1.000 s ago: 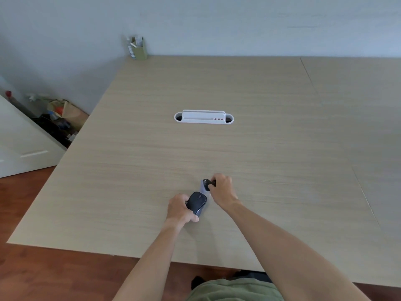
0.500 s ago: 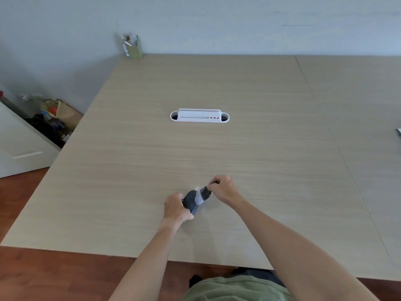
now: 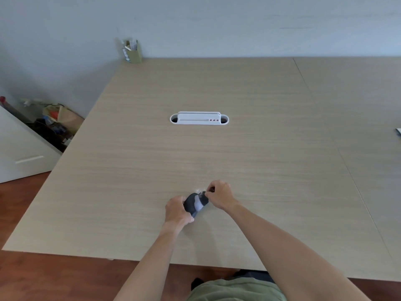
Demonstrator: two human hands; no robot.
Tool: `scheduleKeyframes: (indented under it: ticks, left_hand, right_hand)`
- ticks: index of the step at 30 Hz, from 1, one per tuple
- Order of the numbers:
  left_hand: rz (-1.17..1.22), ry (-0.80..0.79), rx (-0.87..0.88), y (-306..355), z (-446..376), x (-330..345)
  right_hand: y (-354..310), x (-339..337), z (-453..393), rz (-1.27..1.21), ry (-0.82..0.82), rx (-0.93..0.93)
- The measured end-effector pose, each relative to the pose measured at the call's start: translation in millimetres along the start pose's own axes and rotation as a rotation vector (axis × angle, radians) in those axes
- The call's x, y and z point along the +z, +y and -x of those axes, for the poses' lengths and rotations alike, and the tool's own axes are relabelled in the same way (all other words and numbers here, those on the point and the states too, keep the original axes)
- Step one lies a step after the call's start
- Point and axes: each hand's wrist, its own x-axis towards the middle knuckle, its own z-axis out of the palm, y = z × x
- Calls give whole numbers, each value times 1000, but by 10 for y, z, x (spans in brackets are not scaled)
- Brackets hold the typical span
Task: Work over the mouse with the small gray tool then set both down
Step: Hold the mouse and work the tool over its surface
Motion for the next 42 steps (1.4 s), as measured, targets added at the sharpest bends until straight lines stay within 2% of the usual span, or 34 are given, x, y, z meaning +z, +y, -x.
scheduleKeyframes:
  ticks: [2,4,7,10,13,16,19,24,29,34,38,40,42]
  left_hand:
    - [-24,1,16,-12,-2,4]
    - [-62,-5,36,-17,-9,2]
    - [-106,-26,54,-2,-12,-19]
    - [-143,-35,71,9,-16,-34]
    - [-137,-42,78,-3,-20,-27]
    - [-149,-47,108,-3,-20,-14]
    - [-179,-38,145,12,-14,-17]
    - [-170,-33,155,7,-8,-20]
    - [-161,-27,164,-7,-21,-7]
    - [-164,-7,151,-34,-9,4]
    - [-236,6,124,-39,-8,-36]
    - [-249,5,110,-41,-17,-58]
    - [-205,7,97,-60,-28,-61]
  right_hand:
    - [55,11,-6,52,154,-24]
    - [67,7,-14,51,216,-70]
    - [67,15,-62,-52,177,-79]
    - [125,38,-68,-15,77,-49]
    - [202,20,-53,50,133,-38]
    - [179,35,-39,-5,212,-83]
    - [159,82,-8,-47,170,-82]
    - [185,19,30,86,112,-38]
    - [134,-6,42,23,186,-81]
    - [214,-36,130,136,76,-12]
    - [135,-14,146,5,175,-48]
    - [96,35,168,-81,144,-70]
    - [117,80,202,-67,85,-92]
